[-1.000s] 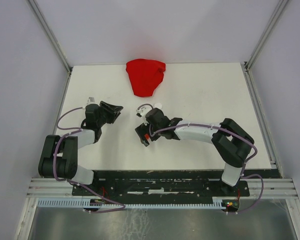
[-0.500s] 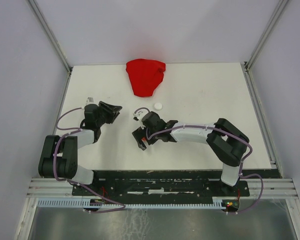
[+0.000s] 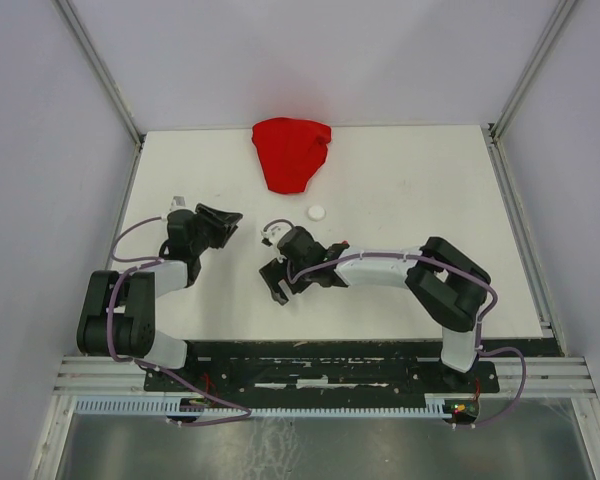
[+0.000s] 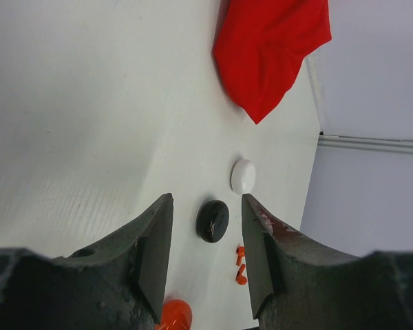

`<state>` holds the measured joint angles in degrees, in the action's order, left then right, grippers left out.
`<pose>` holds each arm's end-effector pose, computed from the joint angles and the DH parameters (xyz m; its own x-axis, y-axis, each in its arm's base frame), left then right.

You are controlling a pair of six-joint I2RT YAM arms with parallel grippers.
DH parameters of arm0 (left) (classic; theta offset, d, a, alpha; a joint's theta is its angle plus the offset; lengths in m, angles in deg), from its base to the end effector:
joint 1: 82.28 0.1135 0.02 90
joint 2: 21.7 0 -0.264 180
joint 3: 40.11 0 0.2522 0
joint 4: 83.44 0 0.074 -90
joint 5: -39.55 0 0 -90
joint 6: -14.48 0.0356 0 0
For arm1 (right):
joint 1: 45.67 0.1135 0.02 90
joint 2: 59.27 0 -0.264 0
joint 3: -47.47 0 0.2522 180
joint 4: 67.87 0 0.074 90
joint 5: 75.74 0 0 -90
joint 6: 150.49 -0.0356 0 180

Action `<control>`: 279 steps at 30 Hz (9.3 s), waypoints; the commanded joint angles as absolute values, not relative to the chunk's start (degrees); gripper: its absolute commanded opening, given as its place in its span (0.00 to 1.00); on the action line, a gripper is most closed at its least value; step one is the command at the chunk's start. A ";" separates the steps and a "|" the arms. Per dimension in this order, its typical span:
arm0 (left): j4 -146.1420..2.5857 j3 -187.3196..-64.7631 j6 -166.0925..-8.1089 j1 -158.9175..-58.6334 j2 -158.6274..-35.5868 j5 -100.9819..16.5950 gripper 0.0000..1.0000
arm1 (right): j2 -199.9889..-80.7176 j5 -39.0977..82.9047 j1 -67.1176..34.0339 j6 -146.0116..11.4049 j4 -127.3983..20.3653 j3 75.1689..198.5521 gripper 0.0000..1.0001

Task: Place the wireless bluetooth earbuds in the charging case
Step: Pick up the charging case at the center of the board, then open the charging case, then pick up the earbud from the center of the board.

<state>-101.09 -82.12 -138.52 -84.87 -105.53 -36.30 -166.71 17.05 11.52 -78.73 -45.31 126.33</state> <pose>0.2779 -0.0213 0.1634 -0.4233 -0.8457 -0.3250 -0.2434 0.4517 -0.8583 0.2095 0.3282 0.1594 -0.6687 -0.4602 -0.5840 -0.6809 0.6945 0.2324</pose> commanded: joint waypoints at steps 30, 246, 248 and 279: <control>-104.13 -81.04 -136.75 -81.49 -104.61 -33.41 0.50 | -177.27 15.26 11.28 -75.80 -41.85 144.32 0.99; -152.91 -90.60 -161.37 -105.09 -127.57 -10.83 0.03 | -156.31 15.19 -11.28 -78.60 -52.98 130.75 0.99; -153.33 -90.75 -161.69 -105.04 -127.91 -11.40 0.03 | -156.07 14.34 -11.23 -78.44 -52.62 130.46 0.99; -163.16 -90.70 -169.97 -96.13 -132.13 -9.70 0.03 | -161.01 13.40 -15.99 -77.88 -29.83 135.49 0.56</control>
